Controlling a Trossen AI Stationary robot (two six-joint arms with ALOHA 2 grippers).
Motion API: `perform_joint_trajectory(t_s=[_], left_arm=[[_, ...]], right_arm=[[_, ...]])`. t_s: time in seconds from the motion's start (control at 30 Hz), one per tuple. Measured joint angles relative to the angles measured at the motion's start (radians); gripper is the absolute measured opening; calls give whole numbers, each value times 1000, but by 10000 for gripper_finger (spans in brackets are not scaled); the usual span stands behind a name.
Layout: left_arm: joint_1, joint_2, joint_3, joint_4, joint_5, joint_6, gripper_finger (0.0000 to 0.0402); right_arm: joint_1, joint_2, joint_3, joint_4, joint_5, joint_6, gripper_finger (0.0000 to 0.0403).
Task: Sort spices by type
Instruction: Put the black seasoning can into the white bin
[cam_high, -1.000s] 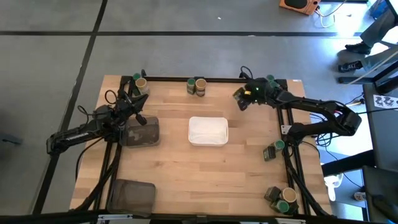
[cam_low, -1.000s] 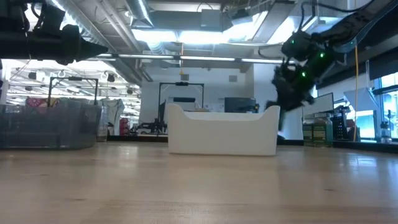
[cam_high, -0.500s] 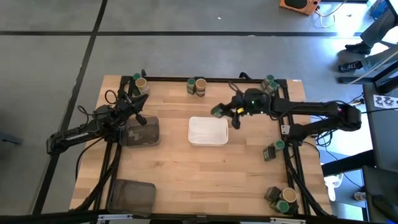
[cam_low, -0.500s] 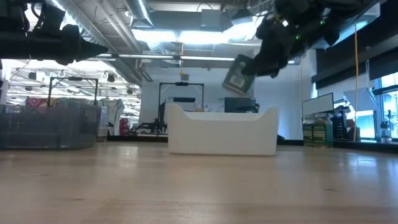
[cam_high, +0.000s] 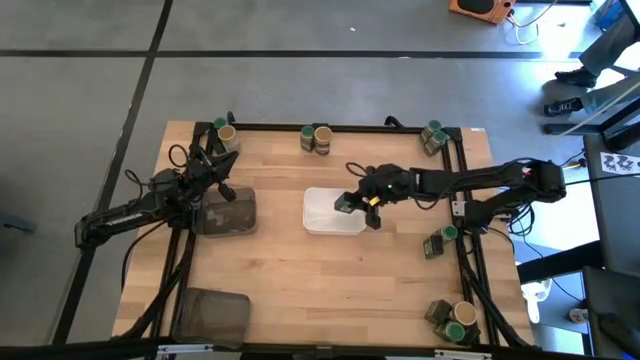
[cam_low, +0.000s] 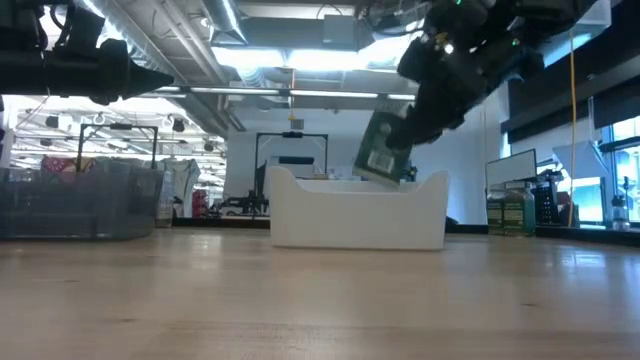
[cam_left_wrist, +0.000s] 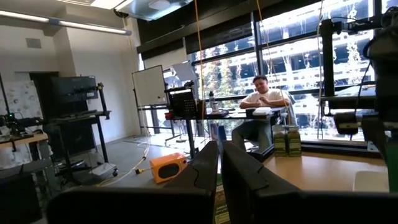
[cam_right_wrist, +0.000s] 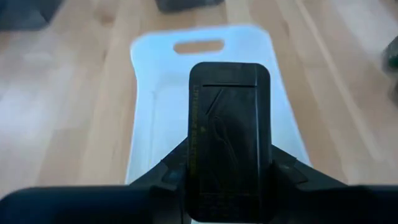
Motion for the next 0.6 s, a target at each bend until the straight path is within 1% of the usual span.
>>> perform_joint_trajectory(t_s=[0.23,0.43,0.5,0.6], left_arm=[[0,0,0,0,0,0,17],[0,0,0,0,0,0,17],[0,0,0,0,0,0,17],[0,0,0,-1,0,0,17]], right_arm=[[-2,102,0,-1,79,-4,121],[-2,143,1,-3,128,-7,121],[-2,149,1,-8,149,-6,129],[-3,149,1,-7,167,2,155]])
